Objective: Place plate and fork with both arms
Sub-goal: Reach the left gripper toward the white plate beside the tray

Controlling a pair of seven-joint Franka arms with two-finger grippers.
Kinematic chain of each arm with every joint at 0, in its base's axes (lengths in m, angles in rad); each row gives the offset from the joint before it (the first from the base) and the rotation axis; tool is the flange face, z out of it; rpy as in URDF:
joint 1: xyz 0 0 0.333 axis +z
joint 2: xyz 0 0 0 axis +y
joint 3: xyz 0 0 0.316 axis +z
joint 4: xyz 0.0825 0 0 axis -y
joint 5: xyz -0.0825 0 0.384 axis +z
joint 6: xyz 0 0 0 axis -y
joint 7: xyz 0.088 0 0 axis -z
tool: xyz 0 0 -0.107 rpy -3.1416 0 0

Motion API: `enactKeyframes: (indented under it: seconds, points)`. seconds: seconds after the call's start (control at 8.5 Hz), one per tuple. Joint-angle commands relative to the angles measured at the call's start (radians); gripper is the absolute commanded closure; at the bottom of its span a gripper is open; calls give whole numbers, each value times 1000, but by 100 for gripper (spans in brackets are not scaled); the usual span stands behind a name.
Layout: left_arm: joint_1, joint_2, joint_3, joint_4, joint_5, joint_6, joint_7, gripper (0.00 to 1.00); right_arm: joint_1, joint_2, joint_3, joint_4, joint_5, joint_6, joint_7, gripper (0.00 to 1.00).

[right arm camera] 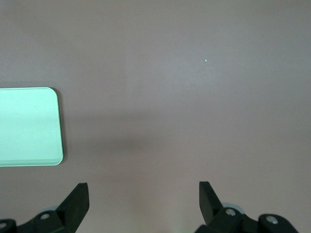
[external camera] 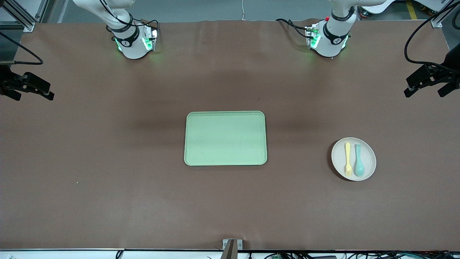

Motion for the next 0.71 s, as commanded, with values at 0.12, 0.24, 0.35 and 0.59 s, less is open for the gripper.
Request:
enactKeyframes:
  seconds: [0.12,0.24,0.35,0.59]
  points:
    - [11,17,-6,41,15,-44,-4,0,-15,-5,9,-15,-12,8,0,0]
    - [12,46,-4,30,15,-45,-23,0,-15,-5,9,-15,-12,10,0,0]
    - [33,87,-1,24,15,-50,-25,0,-13,-3,9,-17,-12,13,0,0]
    - [58,219,0,19,30,-15,6,1,-12,-2,9,-21,-12,16,0,0]
